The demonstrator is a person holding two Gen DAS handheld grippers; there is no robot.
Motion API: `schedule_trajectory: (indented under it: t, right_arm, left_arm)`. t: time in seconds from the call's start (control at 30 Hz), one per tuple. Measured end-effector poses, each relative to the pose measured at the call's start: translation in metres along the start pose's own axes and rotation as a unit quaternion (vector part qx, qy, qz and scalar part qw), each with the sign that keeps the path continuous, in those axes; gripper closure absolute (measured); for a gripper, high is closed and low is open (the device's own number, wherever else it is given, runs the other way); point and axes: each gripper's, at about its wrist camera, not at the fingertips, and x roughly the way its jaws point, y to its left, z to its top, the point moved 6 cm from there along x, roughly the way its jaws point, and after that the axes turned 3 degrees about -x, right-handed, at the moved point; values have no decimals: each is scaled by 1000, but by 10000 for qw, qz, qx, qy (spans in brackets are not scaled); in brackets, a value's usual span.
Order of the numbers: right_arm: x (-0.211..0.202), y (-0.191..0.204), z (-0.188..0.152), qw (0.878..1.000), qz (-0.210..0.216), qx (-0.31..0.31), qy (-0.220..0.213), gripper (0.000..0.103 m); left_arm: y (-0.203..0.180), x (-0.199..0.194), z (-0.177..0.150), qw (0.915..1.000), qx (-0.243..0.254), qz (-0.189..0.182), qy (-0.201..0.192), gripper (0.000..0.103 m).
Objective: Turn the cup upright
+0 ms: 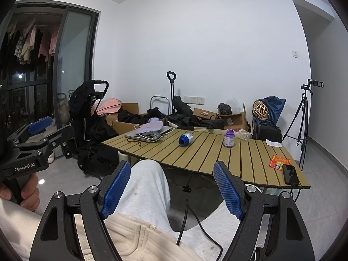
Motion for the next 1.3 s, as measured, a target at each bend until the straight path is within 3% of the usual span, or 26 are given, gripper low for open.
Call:
schedule_trajectory:
  t: [1.3]
  right_arm:
    - [0, 0, -1, 10000, 6, 2, -3, 20]
  left_arm:
    - [-3, -4, 2, 10000, 12, -8, -6, 0]
